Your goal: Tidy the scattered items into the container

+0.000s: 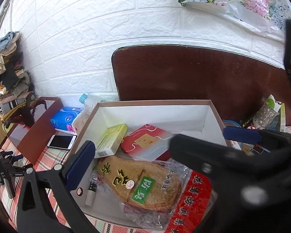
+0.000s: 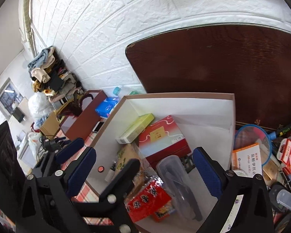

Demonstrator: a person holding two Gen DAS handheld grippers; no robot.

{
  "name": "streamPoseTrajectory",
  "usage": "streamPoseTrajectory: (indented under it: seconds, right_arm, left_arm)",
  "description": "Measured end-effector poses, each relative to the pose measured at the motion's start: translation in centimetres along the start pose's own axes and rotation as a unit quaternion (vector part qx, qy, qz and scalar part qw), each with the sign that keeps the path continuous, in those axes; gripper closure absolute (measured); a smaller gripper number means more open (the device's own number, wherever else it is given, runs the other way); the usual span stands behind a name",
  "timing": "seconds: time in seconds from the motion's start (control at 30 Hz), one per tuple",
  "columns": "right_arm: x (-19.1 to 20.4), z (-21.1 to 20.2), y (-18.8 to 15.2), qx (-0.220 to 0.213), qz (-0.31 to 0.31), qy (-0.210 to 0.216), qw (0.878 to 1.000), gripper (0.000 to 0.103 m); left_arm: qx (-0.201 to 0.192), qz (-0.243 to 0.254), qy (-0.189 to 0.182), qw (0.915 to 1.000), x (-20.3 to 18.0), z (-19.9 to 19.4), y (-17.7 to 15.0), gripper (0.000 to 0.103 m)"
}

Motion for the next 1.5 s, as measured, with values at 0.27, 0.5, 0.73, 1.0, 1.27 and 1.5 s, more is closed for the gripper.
streamPoseTrajectory:
  seconds: [0.27,0.5,0.73,1.0,1.27,1.5]
  right_arm:
    - [-1.6,-0.7,-0.7,-0.023,-0.004,-0.005,1.000,0.000]
    - [-1.3,-1.8,-1.2,-0.020,-0.052,0.013,0.998,0.000]
    - [-0.3,-1.3,-2.4,0.002,-0.122,-0.013,0.992,0.000]
    - [-0.3,-0.4,-2.9,0.017,-0.129,-0.016,0.991,0.000]
    - [-0.7,0.1,-3.1,0.025,-0.131,-0.031,0.991,0.000]
    - [-0.6,0.3,-3.3,0.029,-0.132,-0.036,0.990,0.000]
  left_arm:
    - [0.008,0.010,0.013,0.9998,1.6,0.5,-0.5,0.000]
    - [0.027,0.034,0.055,0.9976,3.3,1.6,-1.7,0.000]
    - [0.016,0.018,0.036,0.9991,5.6,0.1,-1.9,0.000]
    - [0.000,0.015,-0.019,0.9997,5.7,-0.8,-1.7,0.000]
    - [0.007,0.029,-0.046,0.9985,4.9,-0.9,-2.2,0.000]
    - [0.011,0.028,-0.043,0.9986,5.0,-0.7,-2.4,0.000]
Point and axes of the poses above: each gripper's, at about its wrist camera, not at the fingertips, and z roughly the way its jaws point, x to its left, y to its top, the point moved 9 cm from there along z, roughly the way its jaws point, and after that the axes turned 5 degrees about x, right-handed, at the moved point
